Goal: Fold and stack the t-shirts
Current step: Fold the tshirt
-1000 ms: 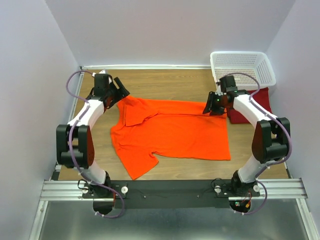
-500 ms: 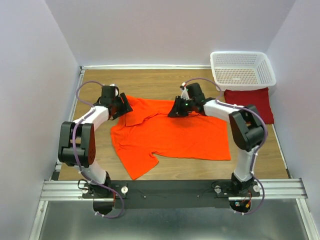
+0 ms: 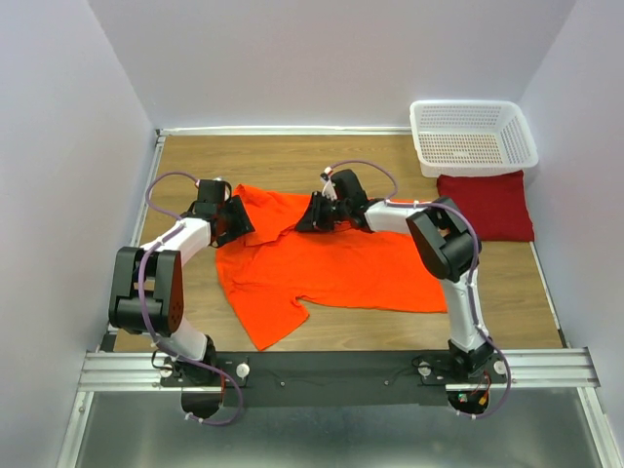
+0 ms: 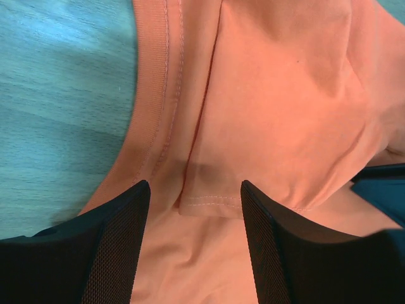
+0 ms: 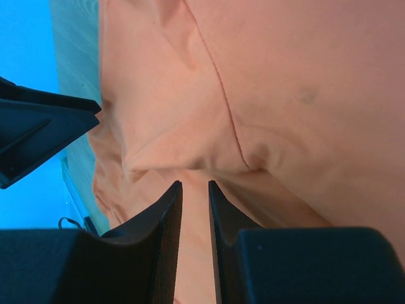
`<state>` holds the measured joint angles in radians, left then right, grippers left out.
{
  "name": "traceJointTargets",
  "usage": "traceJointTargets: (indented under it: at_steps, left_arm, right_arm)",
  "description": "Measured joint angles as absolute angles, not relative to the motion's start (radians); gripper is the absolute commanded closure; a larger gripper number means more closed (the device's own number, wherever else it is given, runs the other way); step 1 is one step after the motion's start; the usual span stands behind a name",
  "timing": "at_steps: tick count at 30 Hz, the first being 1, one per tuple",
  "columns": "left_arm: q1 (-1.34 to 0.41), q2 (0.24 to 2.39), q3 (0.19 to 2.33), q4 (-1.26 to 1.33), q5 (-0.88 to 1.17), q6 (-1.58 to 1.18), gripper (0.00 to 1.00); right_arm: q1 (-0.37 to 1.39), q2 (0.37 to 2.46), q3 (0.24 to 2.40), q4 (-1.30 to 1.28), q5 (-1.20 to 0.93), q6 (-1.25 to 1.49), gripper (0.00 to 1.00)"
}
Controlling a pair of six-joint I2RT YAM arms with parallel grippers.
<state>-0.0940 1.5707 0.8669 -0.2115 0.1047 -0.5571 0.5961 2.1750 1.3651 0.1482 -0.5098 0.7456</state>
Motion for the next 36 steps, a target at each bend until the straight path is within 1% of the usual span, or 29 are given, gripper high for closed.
traceJointTargets:
  at_steps: [11, 12, 18, 20, 26, 31, 32, 34, 36]
  left_arm:
    - [-0.094, 1.570, 0.861, -0.213, 0.105, -0.538, 0.33]
    - [-0.094, 1.570, 0.860, -0.213, 0.105, -0.536, 0.33]
    - [-0.094, 1.570, 0.860, -0.212, 0.105, -0.525, 0.33]
    - [-0.094, 1.570, 0.860, -0.212, 0.105, -0.523, 0.33]
    - [-0.094, 1.570, 0.860, -0.212, 0.105, -0.522, 0.33]
    - [-0.094, 1.571, 0.860, -0.212, 0.106, -0.521, 0.34]
    - [-0.094, 1.571, 0.860, -0.212, 0.106, -0.521, 0.35]
    - [-0.094, 1.571, 0.860, -0.212, 0.109, -0.520, 0.36]
    - [-0.094, 1.571, 0.860, -0.212, 0.110, -0.520, 0.36]
  right_arm:
    - [0.648, 2.244, 1.429, 0.194, -0.489, 0.807, 0.68]
    - [0.651, 2.246, 1.436, 0.195, -0.483, 0.812, 0.66]
    - [0.662, 2.257, 1.457, 0.205, -0.442, 0.840, 0.62]
    - [0.664, 2.258, 1.458, 0.206, -0.425, 0.849, 0.59]
    - [0.669, 2.258, 1.458, 0.194, -0.363, 0.871, 0.57]
    - [0.678, 2.258, 1.469, 0.178, -0.324, 0.883, 0.58]
    - [0.680, 2.258, 1.471, 0.176, -0.321, 0.884, 0.59]
    - [0.681, 2.259, 1.473, 0.171, -0.316, 0.885, 0.65]
    - [0.682, 2.263, 1.480, 0.164, -0.311, 0.888, 0.68]
